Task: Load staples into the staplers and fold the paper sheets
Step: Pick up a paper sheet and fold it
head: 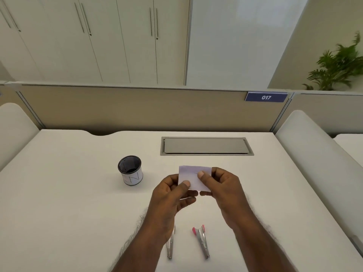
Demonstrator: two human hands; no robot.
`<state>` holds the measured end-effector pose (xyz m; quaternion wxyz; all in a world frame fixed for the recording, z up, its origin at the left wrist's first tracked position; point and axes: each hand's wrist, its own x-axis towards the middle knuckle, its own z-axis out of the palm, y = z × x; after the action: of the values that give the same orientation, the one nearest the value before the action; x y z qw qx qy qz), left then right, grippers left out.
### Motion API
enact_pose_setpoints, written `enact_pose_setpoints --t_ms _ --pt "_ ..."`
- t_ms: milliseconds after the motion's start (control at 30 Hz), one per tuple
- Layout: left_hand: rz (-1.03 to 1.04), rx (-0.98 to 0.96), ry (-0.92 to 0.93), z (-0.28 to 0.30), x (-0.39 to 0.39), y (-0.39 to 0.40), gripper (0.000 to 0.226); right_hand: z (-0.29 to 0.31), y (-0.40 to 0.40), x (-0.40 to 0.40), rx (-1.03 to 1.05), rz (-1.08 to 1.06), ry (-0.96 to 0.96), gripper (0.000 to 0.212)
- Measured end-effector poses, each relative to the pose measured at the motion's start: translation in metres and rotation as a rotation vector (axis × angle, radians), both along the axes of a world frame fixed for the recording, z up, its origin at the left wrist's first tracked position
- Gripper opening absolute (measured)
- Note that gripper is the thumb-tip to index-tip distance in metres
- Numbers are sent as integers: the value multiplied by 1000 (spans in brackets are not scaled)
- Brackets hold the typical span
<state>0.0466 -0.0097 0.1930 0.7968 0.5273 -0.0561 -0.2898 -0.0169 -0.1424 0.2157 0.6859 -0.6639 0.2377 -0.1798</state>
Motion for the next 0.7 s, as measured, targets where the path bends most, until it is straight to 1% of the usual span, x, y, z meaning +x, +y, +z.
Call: enact_pose_setpoints --t_ms 100,300,433,500,533,600,633,667,700 --pt "24 61 -148 28 4 5 16 22 3 -2 -10 18 -37 10" --pt "16 148 -269 61 7 10 11 48 12 -8 -78 59 -81 17" --pt "29 160 -342 68 4 12 8 58 16 -12 -119 71 -112 13" --pt "81 165 -382 72 1 12 7 62 18 -15 -168 50 -133 6" --pt "140 178 -422 73 -1 11 11 64 20 -17 -211 13 -143 5" --pt "319 262 -585 73 -5 10 24 68 24 -19 -363 -114 -154 9" --pt "402 306 -683 75 -8 10 23 70 26 -20 -457 -180 -163 9" --pt "440 313 -757 76 -11 10 17 74 29 -20 -547 -229 -182 8" --pt "418 289 -789 79 -16 9 10 78 32 -21 -623 -252 -215 7"
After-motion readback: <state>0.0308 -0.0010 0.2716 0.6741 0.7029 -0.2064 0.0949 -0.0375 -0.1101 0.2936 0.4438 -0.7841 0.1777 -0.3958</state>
